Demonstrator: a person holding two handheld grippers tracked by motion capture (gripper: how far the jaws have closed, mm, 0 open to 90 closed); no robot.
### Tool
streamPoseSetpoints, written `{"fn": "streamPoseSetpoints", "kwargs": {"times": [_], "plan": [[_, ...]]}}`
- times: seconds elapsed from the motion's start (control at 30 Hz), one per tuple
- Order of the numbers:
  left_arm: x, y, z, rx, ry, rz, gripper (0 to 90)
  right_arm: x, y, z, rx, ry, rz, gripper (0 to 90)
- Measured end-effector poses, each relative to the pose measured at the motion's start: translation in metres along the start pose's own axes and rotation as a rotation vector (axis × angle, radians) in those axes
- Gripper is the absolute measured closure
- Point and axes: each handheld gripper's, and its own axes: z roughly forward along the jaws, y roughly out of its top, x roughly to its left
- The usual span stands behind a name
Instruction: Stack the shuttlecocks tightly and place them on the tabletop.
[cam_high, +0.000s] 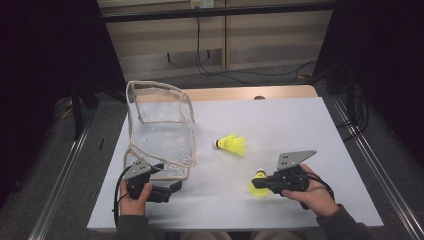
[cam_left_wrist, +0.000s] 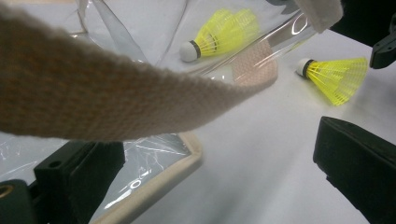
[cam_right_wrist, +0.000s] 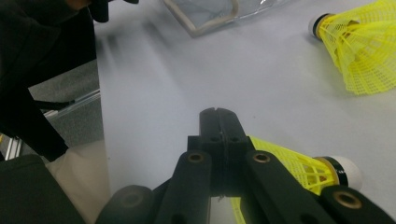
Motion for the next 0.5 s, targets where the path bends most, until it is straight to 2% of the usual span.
{"fn": "streamPoseSetpoints", "kwargs": {"times": [0.17, 0.5], "plan": [[0.0, 0.0, 0.0, 0.0, 0.0, 0.0, 1.9, -0.0023, -0.0032, 0.0026, 0.018, -0.008, 0.007, 90.0], [0.0001, 0.0, 0.0, 0.0, 0.0, 0.0, 1.9, -0.0101, -0.0042, -0.0035, 0.004, -0.058, 0.009, 90.0]]}}
